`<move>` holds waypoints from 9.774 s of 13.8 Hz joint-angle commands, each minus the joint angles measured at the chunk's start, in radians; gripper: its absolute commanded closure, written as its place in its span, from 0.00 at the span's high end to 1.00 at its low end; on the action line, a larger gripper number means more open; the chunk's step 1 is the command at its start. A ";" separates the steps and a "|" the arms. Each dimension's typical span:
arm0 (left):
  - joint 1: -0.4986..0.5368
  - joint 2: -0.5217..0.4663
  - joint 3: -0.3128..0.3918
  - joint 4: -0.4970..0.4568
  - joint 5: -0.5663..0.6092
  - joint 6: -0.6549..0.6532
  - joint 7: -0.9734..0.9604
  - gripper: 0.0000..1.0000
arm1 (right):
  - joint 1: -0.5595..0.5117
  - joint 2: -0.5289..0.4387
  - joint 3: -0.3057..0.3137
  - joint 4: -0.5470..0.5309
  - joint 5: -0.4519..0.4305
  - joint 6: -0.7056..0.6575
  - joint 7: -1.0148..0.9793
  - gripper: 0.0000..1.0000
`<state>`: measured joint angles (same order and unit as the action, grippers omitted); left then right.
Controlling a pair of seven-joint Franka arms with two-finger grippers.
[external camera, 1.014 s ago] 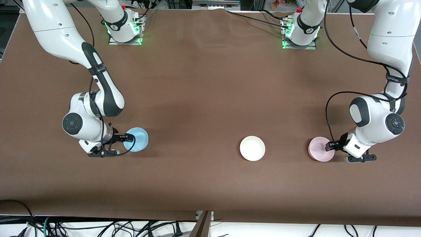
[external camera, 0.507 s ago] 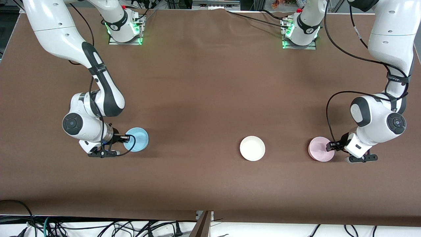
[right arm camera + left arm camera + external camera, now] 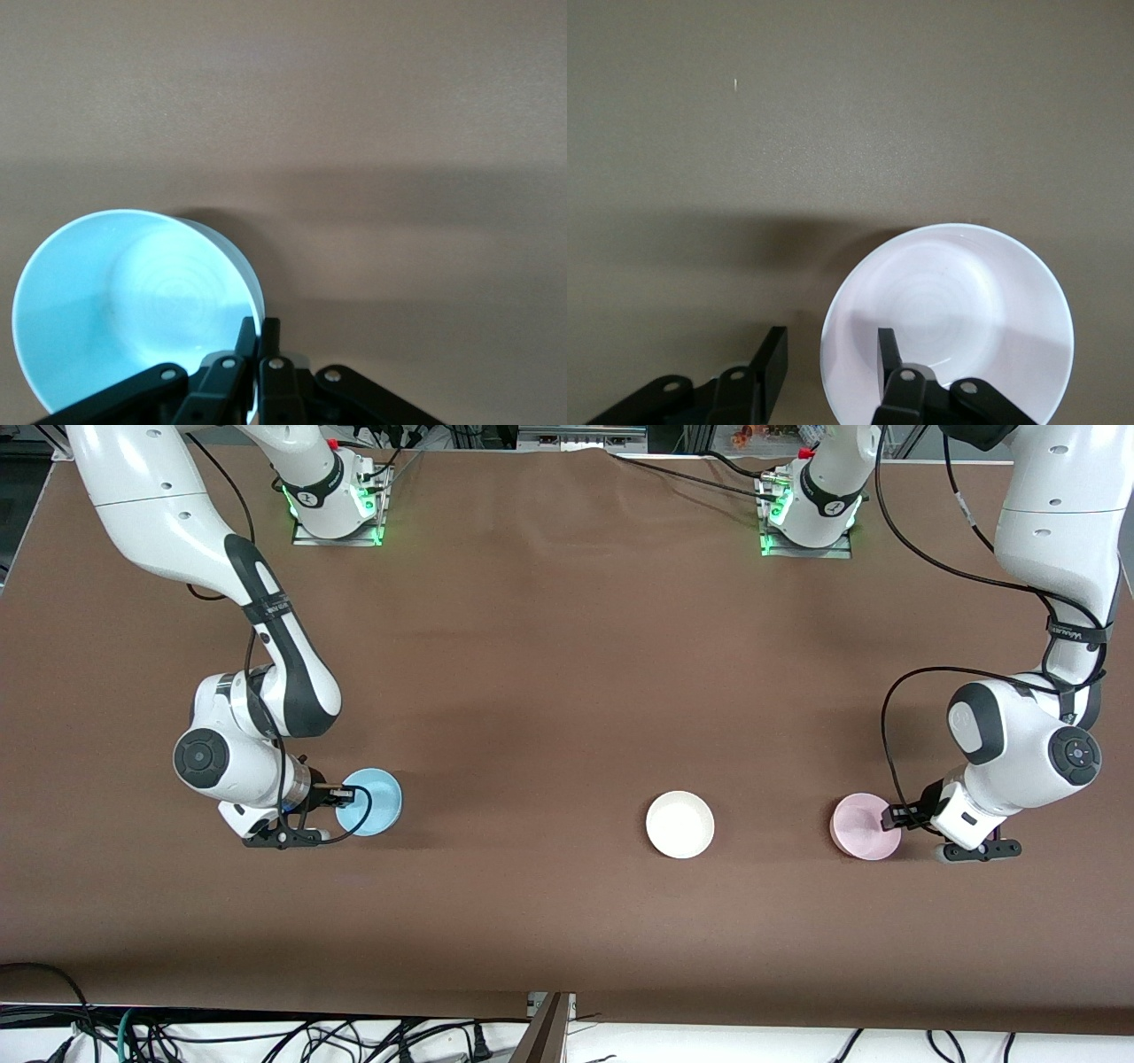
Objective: Stack pink and blue bowls on white bowl
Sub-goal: 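Grip the blue rim with the right gripper while the left gripper grips pink, then lift the blue bowl with the right gripper while the left gripper lifts pink, then carry the pink bowl with the left gripper and set it into the white bowl, then release the pink bowl with the left gripper while the right gripper carries blue, then lower the blue bowl into the pink bowl with the right gripper, then open the right gripper and lift it off the blue bowl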
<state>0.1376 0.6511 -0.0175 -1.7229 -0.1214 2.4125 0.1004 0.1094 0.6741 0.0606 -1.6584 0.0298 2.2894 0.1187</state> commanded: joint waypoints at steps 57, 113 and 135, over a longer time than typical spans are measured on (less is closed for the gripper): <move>-0.217 -0.080 -0.272 -0.090 0.109 0.152 -0.889 0.00 | 0.091 0.001 0.073 0.082 0.070 -0.002 0.053 0.00; 0.097 -0.168 -0.272 0.333 0.052 -0.449 -0.442 0.00 | 0.567 0.449 0.108 0.695 0.093 0.381 0.838 0.00; 0.097 -0.188 -0.272 0.289 0.057 -0.463 -0.432 0.00 | 0.567 0.448 0.107 0.704 0.088 0.301 0.860 1.00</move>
<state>0.2268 0.5014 -0.2878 -1.3965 -0.0511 1.9578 -0.3601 0.6778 1.1412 0.1694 -0.9927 0.1098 2.6871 0.9787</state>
